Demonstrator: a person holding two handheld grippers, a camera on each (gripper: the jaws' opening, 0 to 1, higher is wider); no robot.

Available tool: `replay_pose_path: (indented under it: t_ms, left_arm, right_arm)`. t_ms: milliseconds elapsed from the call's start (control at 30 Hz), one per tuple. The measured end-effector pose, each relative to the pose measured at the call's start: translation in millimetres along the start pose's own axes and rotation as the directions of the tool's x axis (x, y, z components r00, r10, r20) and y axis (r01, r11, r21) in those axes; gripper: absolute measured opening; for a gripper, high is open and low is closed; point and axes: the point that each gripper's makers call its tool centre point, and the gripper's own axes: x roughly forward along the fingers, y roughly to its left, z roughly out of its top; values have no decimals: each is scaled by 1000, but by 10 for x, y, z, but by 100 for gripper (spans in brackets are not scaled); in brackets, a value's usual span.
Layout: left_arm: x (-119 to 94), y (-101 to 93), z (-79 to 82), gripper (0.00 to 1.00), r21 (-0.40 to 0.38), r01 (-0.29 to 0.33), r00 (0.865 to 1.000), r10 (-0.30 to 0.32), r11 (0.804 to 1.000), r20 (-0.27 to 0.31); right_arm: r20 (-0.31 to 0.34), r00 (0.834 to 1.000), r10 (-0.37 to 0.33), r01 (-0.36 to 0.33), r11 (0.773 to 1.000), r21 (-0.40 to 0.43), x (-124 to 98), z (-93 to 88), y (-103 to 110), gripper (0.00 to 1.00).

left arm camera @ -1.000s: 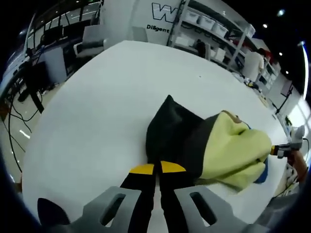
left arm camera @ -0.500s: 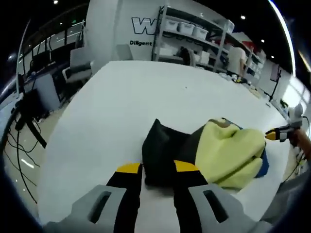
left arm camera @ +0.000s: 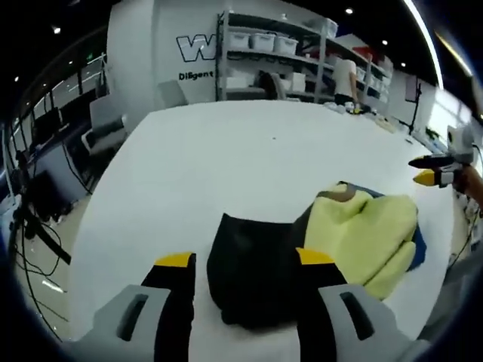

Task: Fold the garment on the visible template until the final outline fits inside the template.

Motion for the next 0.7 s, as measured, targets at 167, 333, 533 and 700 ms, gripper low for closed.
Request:
replay_pose_path:
  t_ms: [167, 333, 533, 700]
  left_arm:
    - [200, 88, 24, 51, 10, -6, 1000, 7, 1000, -22]
    - [310, 117, -2, 45, 0, 13, 999, -13, 1000, -44]
    - [427, 91, -88, 38, -11, 40, 996, -41, 999, -80]
    - [463, 94, -108, 31, -14, 30, 996, -31, 999, -87]
  right_arm:
    - [-10, 999, 50, -50, 999, -20, 236, 57, 77, 59]
    - [-20, 997, 77, -77, 997, -19, 398, 74, 129, 58]
    - [-29, 992, 125, -124, 992, 14, 668, 95, 234, 54]
    - [-55, 984, 167, -168, 986, -11, 866, 60, 329, 50]
